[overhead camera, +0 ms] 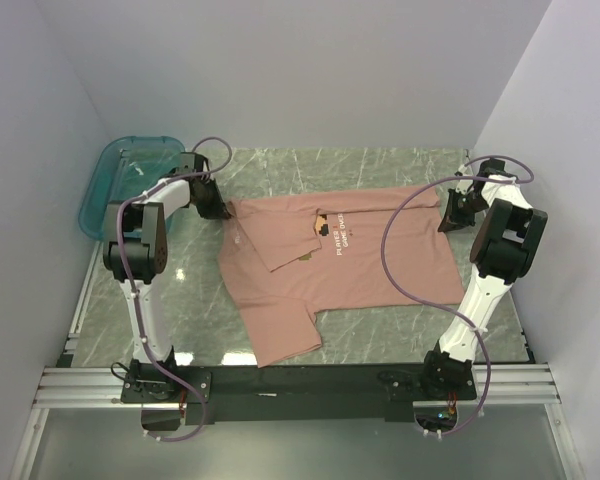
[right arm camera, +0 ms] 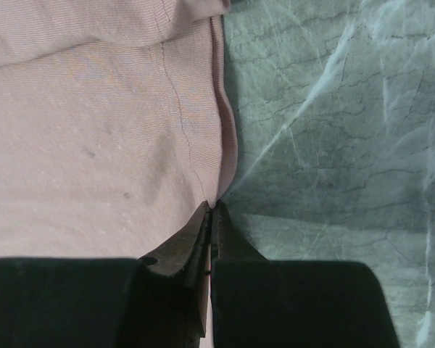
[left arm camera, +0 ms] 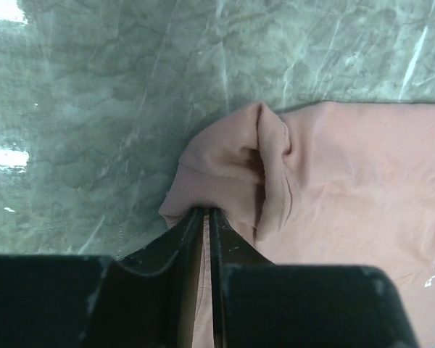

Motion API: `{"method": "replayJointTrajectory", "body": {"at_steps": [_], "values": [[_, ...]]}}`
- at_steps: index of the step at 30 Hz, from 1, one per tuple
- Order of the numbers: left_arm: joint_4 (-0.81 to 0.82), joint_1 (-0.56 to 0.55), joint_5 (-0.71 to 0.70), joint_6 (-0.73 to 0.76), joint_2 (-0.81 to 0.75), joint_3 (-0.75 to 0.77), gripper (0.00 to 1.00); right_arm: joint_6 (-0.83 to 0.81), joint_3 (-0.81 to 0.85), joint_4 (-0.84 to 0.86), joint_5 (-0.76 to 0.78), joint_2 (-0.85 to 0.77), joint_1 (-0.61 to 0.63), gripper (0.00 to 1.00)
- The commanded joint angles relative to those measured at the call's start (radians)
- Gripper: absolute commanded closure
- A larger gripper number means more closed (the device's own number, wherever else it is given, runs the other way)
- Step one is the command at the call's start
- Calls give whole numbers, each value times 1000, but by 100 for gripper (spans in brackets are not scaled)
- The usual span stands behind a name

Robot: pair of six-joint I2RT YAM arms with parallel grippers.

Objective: Fold and stack the t-shirts

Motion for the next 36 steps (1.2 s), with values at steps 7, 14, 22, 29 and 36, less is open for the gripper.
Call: {"method": "replayJointTrajectory", "body": {"at_steps": [7,14,22,29,36], "values": [[-92,61,-147,21,24,2,85,-6,18,24,35,-38,-5,100],[-98,73,-149,30,-19,3,85,-6,47,8,23,-22,1,100],[-42,70,11,47,-113,6,63,-33,73,-16,-23,-44,-1,87],[-19,53,118,79,-280,-3,49,-55,102,-35,-100,-82,10,64],[-17,13,148,76,-415,-173,51,-112,40,-24,-218,-159,44,59]]}}
